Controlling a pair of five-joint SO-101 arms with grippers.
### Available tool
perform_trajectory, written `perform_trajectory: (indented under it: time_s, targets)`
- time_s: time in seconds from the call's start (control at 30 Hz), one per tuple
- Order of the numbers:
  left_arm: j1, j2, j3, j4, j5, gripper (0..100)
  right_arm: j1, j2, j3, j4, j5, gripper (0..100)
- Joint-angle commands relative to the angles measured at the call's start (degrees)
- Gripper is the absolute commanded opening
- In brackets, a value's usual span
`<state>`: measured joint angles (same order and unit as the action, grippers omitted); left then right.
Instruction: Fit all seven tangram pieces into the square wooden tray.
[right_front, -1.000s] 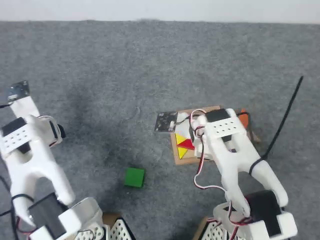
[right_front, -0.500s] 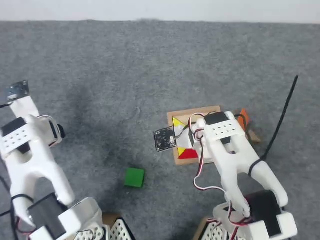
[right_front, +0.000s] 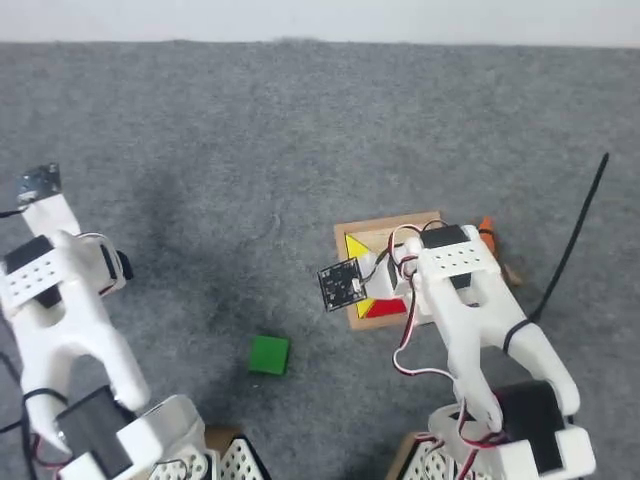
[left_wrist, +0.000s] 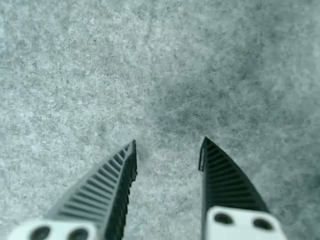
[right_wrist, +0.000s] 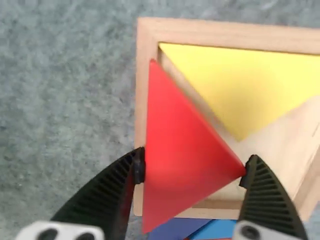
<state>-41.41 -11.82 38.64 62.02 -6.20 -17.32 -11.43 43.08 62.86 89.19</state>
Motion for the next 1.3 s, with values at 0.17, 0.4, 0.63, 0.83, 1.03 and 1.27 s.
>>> perform_trajectory:
  time_s: [0.17,0.4,0.63,0.83,1.03,1.27]
  targets:
    - [0.4,-0.5,-0.7,0.6,0.9,20,1.0,-3.2,-0.8,-1.5,1.1,40.2]
    - [0.4,-0.5,-0.7,0.6,0.9,20,4.4,-3.4,-6.5,-0.8,-9.3,39.9]
    - [0.4,-0.5,-0.7,0.6,0.9,20,15.6,-3.1,-20.4,4.9,-34.5,17.7]
    - [1.4,-0.5,-0.7,0.6,0.9,20,13.4,-1.3,-22.2,2.8,-61.6,9.7]
    - [1.6,-0.6,0.0,0.7,0.9,20,6.5,13.2,-28.4,2.7,-71.0,4.2]
    - [1.6,-0.6,0.3,0.4,0.7,20,10.4,27.8,-39.6,2.7,-76.4,15.6]
